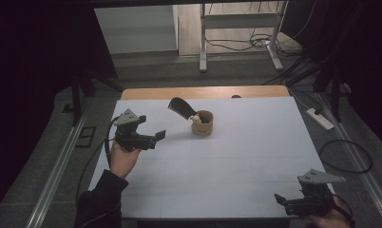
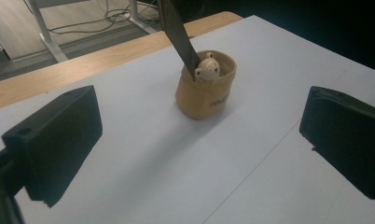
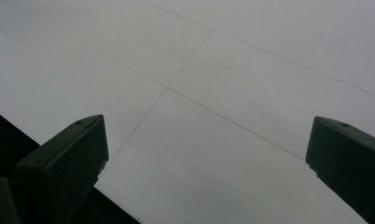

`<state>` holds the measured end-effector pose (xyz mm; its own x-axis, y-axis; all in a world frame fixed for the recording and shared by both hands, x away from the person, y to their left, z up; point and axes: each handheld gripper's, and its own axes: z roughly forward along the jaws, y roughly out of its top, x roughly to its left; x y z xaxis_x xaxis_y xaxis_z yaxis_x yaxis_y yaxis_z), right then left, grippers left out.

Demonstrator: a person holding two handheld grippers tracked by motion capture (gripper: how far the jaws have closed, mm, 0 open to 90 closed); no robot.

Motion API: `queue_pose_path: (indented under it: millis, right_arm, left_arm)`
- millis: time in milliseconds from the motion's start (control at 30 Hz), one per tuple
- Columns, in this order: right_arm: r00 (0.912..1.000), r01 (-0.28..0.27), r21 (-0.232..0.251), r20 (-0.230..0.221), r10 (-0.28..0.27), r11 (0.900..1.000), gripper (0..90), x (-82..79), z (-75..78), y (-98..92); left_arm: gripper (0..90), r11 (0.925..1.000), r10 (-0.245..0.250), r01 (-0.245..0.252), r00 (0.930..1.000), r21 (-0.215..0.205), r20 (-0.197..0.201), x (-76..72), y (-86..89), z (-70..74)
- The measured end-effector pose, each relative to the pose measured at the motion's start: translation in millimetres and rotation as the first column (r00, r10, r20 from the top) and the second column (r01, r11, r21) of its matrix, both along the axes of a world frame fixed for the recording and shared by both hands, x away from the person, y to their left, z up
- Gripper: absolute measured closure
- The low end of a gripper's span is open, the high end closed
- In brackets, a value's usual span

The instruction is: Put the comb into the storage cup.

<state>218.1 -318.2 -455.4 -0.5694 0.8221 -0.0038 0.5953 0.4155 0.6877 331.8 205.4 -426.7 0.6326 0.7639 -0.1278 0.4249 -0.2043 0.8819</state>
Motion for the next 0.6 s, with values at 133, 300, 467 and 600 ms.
queue_pose_path:
  millis: [133,300,467,600]
  right_arm:
    - [1.0000,-0.001,0.000,0.002,0.001,1.000,0.0,-0.2,0.1,-0.1]
    - [1.0000,0.000,0.000,0.005,0.000,1.000,0.0,-0.4,0.3,-0.2]
    - [1.0000,0.000,0.001,0.006,0.000,1.000,0.0,-0.6,0.4,-0.2]
    - [0.9999,0.000,0.001,0.010,0.000,1.000,0.0,-0.9,0.6,-0.1]
  left_arm:
    - [0.0,1.0000,0.001,-0.001,1.0000,-0.005,-0.004,-4.3,1.5,-1.5]
    - [0.0,0.9999,0.000,0.000,1.0000,-0.012,-0.007,-9.5,2.8,-3.1]
    - [0.0,0.9997,-0.003,0.003,1.0000,-0.023,-0.009,-13.9,3.5,-3.7]
    - [0.0,0.9997,-0.005,0.004,0.9999,-0.023,-0.012,-17.5,3.7,-4.4]
